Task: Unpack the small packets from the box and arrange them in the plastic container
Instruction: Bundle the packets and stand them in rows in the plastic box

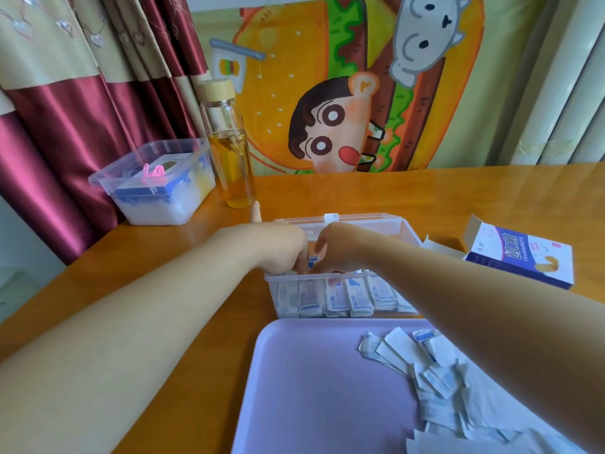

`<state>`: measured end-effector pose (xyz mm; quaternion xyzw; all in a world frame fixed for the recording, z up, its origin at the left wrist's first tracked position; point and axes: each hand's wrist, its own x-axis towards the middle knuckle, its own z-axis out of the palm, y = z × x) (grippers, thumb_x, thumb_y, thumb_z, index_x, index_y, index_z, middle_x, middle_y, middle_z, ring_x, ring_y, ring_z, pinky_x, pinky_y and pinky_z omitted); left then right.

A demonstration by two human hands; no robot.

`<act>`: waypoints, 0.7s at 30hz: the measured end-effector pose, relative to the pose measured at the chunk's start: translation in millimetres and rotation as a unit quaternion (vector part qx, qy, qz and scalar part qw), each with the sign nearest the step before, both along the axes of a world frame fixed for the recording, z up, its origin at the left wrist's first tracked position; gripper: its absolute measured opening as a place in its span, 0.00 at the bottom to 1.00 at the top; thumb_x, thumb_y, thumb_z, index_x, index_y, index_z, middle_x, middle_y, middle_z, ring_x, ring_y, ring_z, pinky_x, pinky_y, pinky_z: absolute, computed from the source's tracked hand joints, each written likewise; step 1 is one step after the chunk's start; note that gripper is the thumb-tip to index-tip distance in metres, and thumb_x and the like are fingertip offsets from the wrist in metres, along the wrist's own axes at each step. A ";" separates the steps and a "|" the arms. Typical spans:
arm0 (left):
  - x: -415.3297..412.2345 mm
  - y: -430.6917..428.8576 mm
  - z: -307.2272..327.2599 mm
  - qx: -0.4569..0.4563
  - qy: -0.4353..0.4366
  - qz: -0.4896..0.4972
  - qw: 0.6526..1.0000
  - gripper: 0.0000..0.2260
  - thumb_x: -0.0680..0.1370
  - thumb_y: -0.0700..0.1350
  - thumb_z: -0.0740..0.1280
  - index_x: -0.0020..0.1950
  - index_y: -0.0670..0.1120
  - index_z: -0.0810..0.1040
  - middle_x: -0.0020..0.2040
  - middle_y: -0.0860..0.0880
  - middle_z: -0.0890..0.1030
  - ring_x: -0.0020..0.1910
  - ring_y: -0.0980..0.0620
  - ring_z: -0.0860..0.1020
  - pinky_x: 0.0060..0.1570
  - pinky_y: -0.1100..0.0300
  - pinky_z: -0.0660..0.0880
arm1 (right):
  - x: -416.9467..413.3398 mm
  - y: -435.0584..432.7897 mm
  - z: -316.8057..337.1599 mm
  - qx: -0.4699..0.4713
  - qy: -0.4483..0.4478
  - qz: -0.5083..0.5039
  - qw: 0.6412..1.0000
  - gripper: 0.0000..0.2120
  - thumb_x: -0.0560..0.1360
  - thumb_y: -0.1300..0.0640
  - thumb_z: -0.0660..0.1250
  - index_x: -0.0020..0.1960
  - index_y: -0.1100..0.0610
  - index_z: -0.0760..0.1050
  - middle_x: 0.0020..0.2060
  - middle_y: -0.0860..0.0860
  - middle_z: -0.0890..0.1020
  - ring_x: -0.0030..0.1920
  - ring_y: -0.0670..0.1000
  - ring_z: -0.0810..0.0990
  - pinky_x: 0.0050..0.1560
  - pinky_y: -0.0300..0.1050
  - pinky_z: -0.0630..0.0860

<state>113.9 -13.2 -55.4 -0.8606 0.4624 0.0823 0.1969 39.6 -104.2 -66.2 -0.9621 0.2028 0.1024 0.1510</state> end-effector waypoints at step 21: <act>-57.6 43.6 28.2 -0.344 0.025 -0.087 0.935 0.18 0.80 0.39 0.54 0.58 0.56 0.79 0.56 0.55 0.77 0.60 0.51 0.73 0.63 0.51 0.64 | -114.1 2.6 40.5 0.069 -0.333 -0.035 0.940 0.01 0.74 0.57 0.68 0.45 0.54 0.78 0.34 0.46 0.82 0.26 0.38 0.74 0.23 0.26 0.65</act>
